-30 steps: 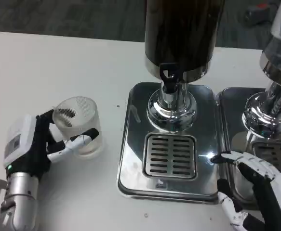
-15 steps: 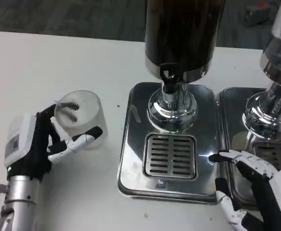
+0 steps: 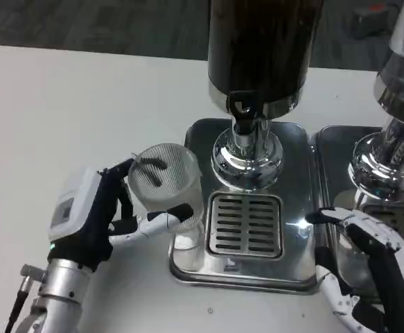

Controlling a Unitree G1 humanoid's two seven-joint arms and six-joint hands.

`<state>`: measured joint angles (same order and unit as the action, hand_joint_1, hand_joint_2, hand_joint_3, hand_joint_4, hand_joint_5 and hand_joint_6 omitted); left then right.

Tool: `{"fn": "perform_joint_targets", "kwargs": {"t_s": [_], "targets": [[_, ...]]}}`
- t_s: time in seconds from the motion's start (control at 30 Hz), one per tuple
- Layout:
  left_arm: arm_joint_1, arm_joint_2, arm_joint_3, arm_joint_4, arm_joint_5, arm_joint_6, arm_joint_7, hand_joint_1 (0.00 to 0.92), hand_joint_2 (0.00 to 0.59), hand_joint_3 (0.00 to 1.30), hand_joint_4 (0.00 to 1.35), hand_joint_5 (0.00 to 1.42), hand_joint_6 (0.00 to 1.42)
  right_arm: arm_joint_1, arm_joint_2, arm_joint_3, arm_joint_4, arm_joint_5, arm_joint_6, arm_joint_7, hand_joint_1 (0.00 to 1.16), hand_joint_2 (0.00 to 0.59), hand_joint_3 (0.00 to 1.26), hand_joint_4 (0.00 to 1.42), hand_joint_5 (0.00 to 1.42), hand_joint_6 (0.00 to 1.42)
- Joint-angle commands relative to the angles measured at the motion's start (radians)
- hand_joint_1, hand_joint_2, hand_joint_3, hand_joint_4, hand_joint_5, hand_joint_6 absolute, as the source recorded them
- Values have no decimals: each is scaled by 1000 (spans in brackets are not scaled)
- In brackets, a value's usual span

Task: Grasp the cup under the faucet to collect the drink, then remove the cup.

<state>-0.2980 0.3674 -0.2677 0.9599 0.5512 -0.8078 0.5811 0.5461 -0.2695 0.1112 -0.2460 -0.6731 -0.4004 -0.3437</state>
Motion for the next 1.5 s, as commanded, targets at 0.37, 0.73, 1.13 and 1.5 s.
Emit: {"fn": "perform_joint_targets", "kwargs": {"t_s": [0.37,0.73,1.13,1.5], "targets": [[-66,-64,-54,55,34,55,-42,430,67,726,897,1184,1424,24,28,-6,-44,-18,-19,-21,447,531,407,294,246,231],[-122,-125,-93,134,39,96,-63,426,64,726,897,1172,1424,78,50,0,-80,-31,-12,-22,442,531,410,294,247,231],[-132,-154,-121,137,22,77,-106,414,66,713,870,1159,1424,95,66,-7,-98,-32,-5,-15,440,531,410,294,247,243],[-106,-151,-135,112,17,56,-140,408,62,691,849,1125,1424,89,67,-9,-90,-25,-7,-11,434,536,410,294,247,250]]}}
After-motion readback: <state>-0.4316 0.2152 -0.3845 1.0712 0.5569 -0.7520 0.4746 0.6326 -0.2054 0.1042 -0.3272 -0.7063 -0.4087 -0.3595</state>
